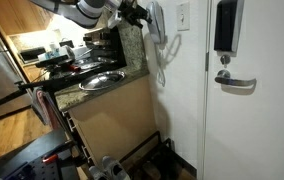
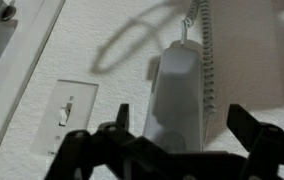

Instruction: Unhang the phone receiver, put it on the counter, and then press the button of the thing on the wall

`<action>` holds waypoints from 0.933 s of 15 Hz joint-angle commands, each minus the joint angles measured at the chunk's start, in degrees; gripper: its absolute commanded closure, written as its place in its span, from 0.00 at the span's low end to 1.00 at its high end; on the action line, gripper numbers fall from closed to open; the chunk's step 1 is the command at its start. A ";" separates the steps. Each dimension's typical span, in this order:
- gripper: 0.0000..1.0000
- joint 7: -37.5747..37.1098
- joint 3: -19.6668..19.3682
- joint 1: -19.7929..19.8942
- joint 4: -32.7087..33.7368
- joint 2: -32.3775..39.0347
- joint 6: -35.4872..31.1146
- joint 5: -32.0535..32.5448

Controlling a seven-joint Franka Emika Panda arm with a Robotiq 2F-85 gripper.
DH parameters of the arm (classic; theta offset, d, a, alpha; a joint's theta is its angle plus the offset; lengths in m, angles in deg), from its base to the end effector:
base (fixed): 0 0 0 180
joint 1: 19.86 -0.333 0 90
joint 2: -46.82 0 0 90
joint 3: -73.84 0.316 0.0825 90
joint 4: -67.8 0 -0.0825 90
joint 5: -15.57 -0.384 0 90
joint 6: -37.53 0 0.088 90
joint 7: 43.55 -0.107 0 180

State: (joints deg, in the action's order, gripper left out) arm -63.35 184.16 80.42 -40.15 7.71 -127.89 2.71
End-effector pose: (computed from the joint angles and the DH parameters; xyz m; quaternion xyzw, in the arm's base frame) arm 0.6280 0.2305 0.4331 0.9029 -0.0126 0.4161 0.1071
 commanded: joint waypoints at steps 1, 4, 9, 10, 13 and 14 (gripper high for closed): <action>0.00 3.25 1.78 2.14 2.36 0.45 -0.51 -1.36; 0.00 3.51 2.56 3.27 3.55 0.19 -0.03 -1.47; 0.00 4.21 4.49 5.55 5.42 -0.41 0.23 -1.63; 0.00 4.31 4.68 5.85 5.74 -0.58 0.49 -1.68; 0.00 4.44 5.54 6.81 6.26 -0.68 0.26 -1.87; 0.00 4.46 5.81 7.12 6.51 -0.82 0.35 -1.88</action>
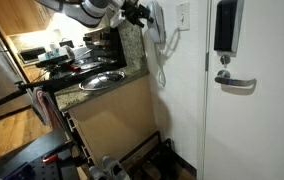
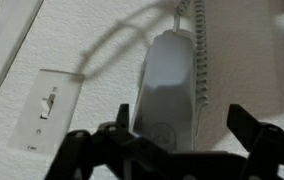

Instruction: Unhang the phone receiver, put it on the counter, and then press the button of the thing on the wall

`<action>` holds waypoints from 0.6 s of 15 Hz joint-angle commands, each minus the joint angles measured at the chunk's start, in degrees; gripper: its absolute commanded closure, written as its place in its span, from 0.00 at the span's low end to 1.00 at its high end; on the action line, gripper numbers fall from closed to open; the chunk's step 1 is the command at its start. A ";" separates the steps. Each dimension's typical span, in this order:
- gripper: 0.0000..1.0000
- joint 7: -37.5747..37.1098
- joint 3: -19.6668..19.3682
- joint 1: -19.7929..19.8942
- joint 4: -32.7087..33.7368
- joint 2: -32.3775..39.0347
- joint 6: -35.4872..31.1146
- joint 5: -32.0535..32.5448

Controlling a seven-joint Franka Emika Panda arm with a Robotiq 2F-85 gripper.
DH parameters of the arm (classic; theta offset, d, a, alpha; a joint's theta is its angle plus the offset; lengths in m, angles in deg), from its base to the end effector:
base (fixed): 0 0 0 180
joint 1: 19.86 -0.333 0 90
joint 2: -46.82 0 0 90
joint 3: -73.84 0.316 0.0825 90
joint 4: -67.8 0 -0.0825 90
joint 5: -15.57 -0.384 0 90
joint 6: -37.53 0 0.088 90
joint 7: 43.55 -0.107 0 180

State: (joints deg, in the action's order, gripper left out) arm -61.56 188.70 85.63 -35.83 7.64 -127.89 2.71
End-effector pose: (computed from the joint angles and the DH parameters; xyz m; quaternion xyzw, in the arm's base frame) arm 0.6458 0.2352 0.4350 0.9023 0.0020 0.4197 0.0987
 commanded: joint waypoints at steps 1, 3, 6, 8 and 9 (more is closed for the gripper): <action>0.00 2.73 1.58 2.24 2.45 -0.81 0.40 -1.90; 0.00 2.80 2.10 2.80 3.02 -1.04 0.68 -1.93; 0.00 3.16 2.74 3.59 3.66 -1.35 0.87 -1.89; 0.01 3.18 2.76 3.83 3.79 -1.56 0.76 -2.02; 0.26 3.13 2.77 3.94 3.88 -1.65 0.67 -2.06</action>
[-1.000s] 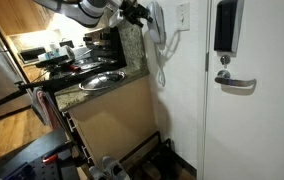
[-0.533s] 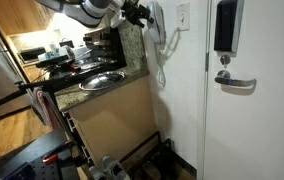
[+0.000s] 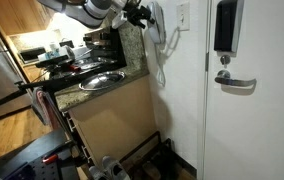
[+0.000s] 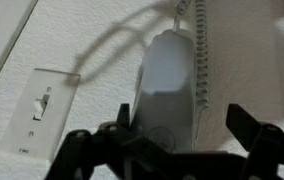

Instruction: Unhang the phone receiver, put it on the counter, and then press the button of the thing on the wall

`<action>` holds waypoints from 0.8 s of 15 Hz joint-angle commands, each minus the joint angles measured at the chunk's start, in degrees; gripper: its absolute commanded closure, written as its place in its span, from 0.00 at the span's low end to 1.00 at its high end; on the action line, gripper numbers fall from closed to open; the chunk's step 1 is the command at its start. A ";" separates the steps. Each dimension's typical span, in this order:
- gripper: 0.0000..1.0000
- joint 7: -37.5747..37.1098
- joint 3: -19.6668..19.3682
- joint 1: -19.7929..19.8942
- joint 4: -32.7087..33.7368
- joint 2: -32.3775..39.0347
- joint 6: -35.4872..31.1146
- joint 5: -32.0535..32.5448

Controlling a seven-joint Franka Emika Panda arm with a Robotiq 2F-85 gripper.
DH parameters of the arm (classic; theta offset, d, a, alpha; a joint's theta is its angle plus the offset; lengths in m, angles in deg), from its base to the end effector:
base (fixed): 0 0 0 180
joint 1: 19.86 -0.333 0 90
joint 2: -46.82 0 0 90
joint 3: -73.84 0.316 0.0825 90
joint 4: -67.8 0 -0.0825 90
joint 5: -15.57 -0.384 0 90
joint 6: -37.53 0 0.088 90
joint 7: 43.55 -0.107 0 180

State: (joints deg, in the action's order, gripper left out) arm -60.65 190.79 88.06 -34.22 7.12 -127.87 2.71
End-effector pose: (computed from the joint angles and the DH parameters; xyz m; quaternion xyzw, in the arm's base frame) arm 0.6537 0.2351 0.4300 0.9030 0.0092 0.4177 0.0999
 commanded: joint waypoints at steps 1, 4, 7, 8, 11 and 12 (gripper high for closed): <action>0.26 2.24 0.70 1.65 2.42 -1.29 0.54 -2.03; 0.46 2.19 0.68 2.04 2.54 -1.38 0.68 -2.02; 0.62 2.28 0.92 2.33 2.51 -1.17 0.54 -2.35; 0.62 2.36 0.95 2.30 2.41 -1.07 0.47 -2.51; 0.62 2.02 0.14 1.38 2.20 -1.16 0.95 -2.40; 0.62 1.82 -0.22 0.78 1.82 -1.02 0.69 -2.37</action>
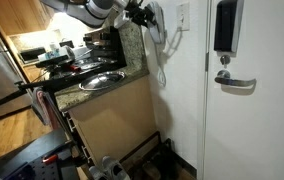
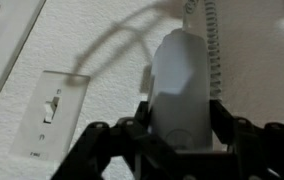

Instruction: Unhang the phone receiver, put it on the counter, and then press the button of the thing on the wall

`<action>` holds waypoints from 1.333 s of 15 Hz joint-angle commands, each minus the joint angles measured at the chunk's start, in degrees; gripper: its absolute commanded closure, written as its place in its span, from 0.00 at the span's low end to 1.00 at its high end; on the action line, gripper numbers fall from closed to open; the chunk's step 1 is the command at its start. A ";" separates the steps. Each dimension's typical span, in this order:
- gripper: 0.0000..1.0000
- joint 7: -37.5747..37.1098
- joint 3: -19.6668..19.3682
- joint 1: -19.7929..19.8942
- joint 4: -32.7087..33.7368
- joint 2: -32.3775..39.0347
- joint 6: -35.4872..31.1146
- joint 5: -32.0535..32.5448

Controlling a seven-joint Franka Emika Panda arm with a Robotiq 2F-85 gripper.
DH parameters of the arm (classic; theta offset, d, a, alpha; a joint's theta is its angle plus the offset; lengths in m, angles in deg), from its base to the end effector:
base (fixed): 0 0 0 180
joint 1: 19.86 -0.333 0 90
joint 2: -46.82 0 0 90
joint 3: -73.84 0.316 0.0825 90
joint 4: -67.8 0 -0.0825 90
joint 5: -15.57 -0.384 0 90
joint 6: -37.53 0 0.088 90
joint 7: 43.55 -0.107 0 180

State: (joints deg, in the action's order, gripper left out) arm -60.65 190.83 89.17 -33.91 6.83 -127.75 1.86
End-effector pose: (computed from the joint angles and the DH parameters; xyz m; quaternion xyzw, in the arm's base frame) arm 0.6588 0.2240 0.4299 0.9032 -0.0033 0.4172 0.1004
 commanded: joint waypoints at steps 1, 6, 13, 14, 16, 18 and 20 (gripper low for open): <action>0.62 1.22 -1.15 -1.13 1.31 -1.15 1.16 -1.31; 0.62 -0.31 -3.83 -4.20 -0.88 -1.67 0.58 -1.23; 0.62 -1.73 -8.55 -10.49 -6.13 -2.45 -0.23 -1.06; 0.62 -1.98 -9.21 -11.60 -7.02 -2.46 -0.49 -1.12; 0.62 -2.31 -10.39 -13.71 -8.18 -2.75 -0.62 -1.02; 0.62 -2.77 -11.79 -15.94 -9.13 -3.39 -0.47 -0.82; 0.62 -2.70 -12.88 -17.95 -9.86 -3.62 0.05 -0.50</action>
State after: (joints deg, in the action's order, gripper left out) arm -62.12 181.03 74.77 -42.24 4.50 -127.55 1.75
